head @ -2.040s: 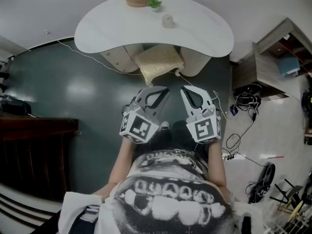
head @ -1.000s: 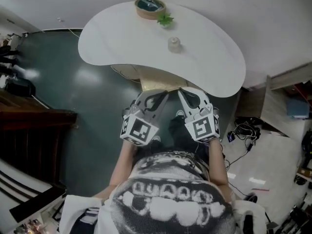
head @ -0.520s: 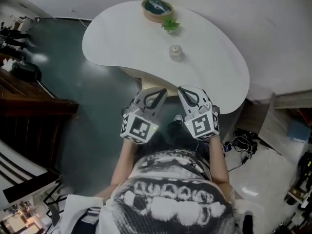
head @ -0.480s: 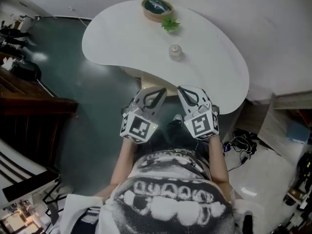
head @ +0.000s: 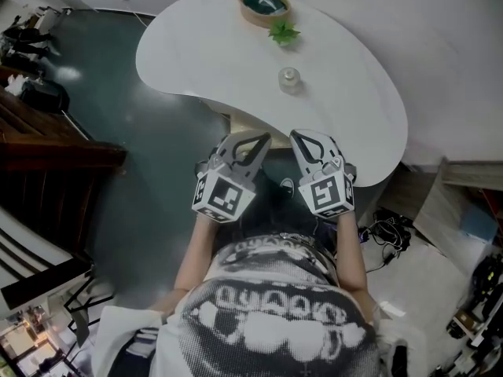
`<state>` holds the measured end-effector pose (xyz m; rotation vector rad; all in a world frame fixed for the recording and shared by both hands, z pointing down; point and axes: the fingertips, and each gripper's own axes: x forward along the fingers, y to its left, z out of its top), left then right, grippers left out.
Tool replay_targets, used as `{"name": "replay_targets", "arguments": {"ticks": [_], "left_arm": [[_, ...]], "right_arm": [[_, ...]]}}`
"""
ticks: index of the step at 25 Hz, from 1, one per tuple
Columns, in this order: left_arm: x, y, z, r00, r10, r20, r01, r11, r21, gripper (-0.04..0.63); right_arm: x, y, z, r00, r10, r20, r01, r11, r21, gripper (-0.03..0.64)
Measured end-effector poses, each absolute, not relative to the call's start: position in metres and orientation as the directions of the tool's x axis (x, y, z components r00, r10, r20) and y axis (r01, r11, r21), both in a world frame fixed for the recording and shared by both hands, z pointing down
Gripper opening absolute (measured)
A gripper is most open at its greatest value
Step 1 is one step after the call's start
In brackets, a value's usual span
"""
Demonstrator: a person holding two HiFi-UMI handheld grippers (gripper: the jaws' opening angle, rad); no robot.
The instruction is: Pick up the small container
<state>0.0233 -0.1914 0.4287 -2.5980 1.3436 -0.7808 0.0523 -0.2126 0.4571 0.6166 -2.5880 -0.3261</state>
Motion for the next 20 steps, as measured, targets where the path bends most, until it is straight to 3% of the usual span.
{"name": "replay_targets", "arguments": {"ticks": [11, 20], "left_arm": [[0.002, -0.236, 0.441, 0.558, -0.724, 0.406, -0.656, -0.684, -0.318, 0.005], [-0.027, -0.278, 0.451, 0.612, -0.668, 0.423, -0.605, -0.74, -0.293, 0.005]], "right_arm": [[0.023, -0.254, 0.476, -0.746, -0.514, 0.424, -0.416, 0.856, 0.306, 0.006], [0.005, -0.312, 0.506, -0.666, -0.568, 0.484, -0.504, 0.821, 0.269, 0.061]]}}
